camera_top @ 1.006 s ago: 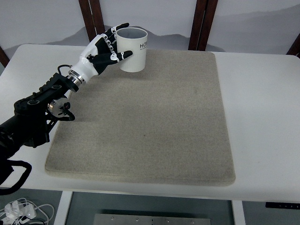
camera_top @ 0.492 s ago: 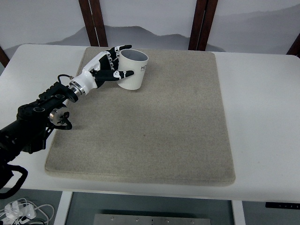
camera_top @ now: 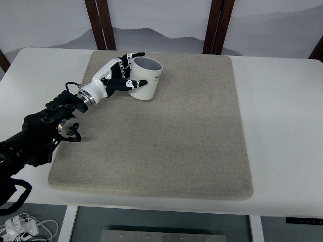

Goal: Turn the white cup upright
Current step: 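Lower the upright cup onto the mat with the left hand, then open the left hand and withdraw it from the cup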

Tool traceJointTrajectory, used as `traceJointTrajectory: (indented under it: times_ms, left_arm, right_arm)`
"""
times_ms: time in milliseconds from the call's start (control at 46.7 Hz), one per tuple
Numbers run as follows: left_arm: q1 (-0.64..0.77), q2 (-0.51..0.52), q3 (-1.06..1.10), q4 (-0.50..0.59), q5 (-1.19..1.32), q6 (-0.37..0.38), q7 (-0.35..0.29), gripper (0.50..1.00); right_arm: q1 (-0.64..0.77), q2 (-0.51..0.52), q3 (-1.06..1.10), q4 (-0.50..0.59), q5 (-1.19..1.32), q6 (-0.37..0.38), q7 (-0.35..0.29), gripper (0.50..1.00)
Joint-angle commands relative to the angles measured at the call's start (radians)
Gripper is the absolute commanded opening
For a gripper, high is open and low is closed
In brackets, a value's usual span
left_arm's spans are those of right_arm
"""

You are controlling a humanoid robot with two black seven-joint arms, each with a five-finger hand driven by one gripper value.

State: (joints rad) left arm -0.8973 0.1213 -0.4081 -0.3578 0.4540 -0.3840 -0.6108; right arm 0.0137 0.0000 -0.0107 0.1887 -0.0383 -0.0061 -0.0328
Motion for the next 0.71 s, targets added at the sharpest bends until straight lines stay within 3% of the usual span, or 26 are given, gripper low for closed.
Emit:
traceJointTrajectory:
  times_ms: [0, 21, 685]
  left_arm:
    - [0.000, 0.000, 0.000, -0.003, -0.002, -0.001, 0.000, 0.977]
    - [0.000, 0.000, -0.001, -0.004, -0.002, -0.001, 0.000, 1.000]
    - [-0.020, 0.008, -0.017, -0.026, -0.012, -0.038, 0.000, 1.000]
  right_arm:
    - [0.000, 0.000, 0.000, 0.000, 0.000, -0.002, -0.001, 0.952]
    - [0.000, 0.000, 0.000, 0.000, 0.000, 0.000, 0.001, 0.952]
    - [0.000, 0.000, 0.000, 0.000, 0.000, -0.002, -0.001, 0.952]
